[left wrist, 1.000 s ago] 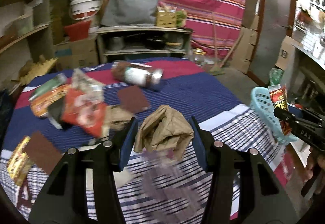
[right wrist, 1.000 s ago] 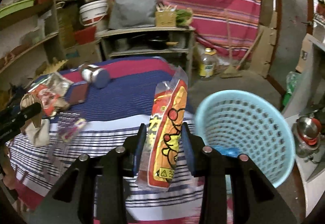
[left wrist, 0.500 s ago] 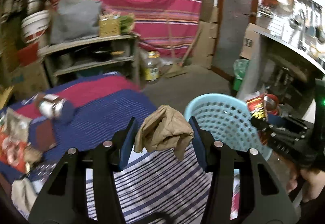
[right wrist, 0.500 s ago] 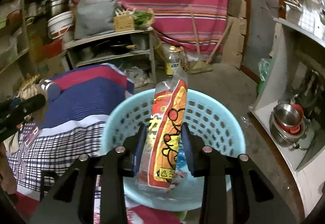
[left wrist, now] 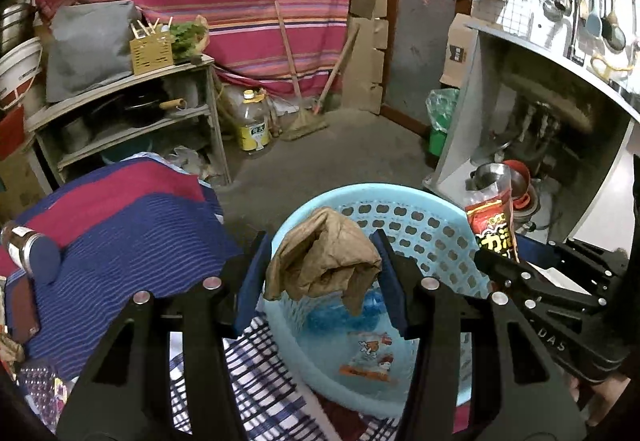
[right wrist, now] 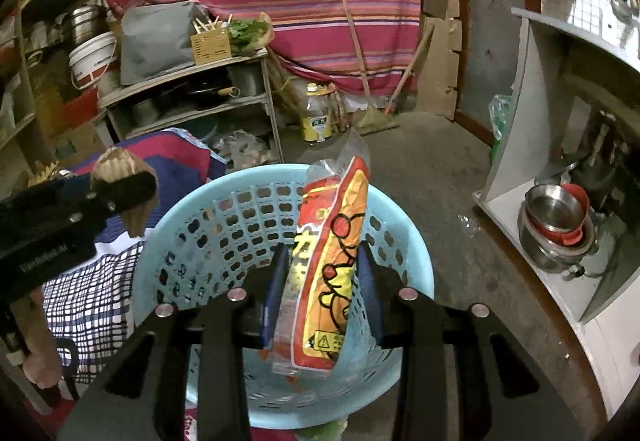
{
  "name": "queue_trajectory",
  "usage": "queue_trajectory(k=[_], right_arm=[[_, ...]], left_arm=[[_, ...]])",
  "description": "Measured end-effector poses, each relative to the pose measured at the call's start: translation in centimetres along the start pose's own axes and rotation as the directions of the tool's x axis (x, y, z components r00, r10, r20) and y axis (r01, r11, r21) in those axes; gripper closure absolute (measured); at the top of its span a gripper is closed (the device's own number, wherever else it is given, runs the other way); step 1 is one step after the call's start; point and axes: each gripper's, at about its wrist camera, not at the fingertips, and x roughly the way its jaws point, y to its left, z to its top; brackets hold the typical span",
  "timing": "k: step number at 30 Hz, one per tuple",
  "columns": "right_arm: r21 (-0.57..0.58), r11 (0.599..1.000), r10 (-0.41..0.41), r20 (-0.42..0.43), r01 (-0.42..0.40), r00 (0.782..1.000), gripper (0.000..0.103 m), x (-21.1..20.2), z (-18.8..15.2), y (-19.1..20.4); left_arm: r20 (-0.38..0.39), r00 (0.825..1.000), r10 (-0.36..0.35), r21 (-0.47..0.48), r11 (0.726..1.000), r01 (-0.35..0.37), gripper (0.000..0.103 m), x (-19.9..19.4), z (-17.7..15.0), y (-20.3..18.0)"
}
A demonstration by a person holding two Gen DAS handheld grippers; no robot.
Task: Collect trash
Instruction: 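Carry both items to the basket and release them inside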
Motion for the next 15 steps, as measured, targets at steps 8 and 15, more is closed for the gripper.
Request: queue_trajectory(k=[8, 15], right_arm=[[0.009, 1.0, 0.0, -0.017, 0.0, 1.0, 0.068, 0.8, -0.4, -0.3], [0.002, 1.0, 0.004, -0.023, -0.004, 1.0, 0.068, 1.2, -0.7, 0.8]], left_arm=[[0.029, 1.0, -0.006, -0.055, 0.998, 0.008, 0.025, -0.3, 0.6, 1.6], [0.034, 0.998, 0.057, -0.107, 0.993, -0.053, 0.013, -1.4, 0.0, 4.0]])
